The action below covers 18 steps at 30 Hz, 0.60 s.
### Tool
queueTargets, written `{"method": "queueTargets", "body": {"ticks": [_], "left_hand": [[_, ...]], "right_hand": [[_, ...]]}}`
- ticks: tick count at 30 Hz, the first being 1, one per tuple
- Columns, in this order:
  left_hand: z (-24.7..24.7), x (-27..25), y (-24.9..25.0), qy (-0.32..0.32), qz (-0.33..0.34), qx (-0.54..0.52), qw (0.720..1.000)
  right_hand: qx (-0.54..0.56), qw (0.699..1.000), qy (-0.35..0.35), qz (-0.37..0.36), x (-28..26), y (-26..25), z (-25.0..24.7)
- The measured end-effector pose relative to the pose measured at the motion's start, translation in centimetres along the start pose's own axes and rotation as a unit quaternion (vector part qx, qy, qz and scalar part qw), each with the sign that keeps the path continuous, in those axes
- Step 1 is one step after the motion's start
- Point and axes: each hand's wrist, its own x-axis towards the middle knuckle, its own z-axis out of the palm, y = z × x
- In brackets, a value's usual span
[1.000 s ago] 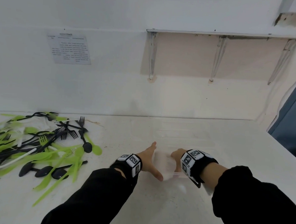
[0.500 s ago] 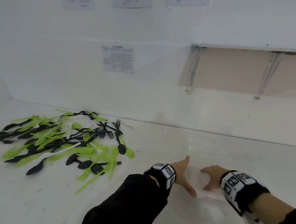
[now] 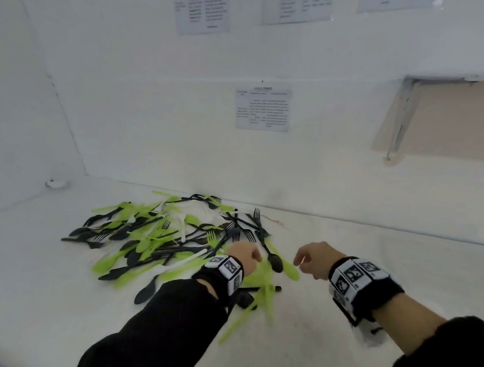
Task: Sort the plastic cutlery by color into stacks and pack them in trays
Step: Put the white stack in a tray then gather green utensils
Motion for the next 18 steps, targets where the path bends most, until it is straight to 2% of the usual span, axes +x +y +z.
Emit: {"method": "queueTargets", "body": {"ticks": [3,6,9,13,18], "left_hand": [[-1.0,1.2,-5.9,-0.054,-0.056,0.089,0.993],[-0.4,2.1,-9.1,-0.112,-0.039,0.154,0.981],[0.1,3.0,-10.3,-0.117,-0.009,0.191,0.975],[-0.1,4.5,-11.3,-0.099,0.014,0.147,0.984],[-0.4,5.5,-11.7,-0.089,0.065,0.045,0.993]], "right_hand": [[-0.015,0.998,-0.050,0.038,2.7,-3.6,2.7],[-0.037,0.995,-0.061,0.075,4.6,-5.5,5.3],[-0.017,0.993,-0.038,0.115,5.8,-5.9,7.0],[0.001,0.982,-0.034,0.183,6.2,-6.0,6.5],[0.039,0.976,0.001,0.216,5.5,-5.2,5.5]]}}
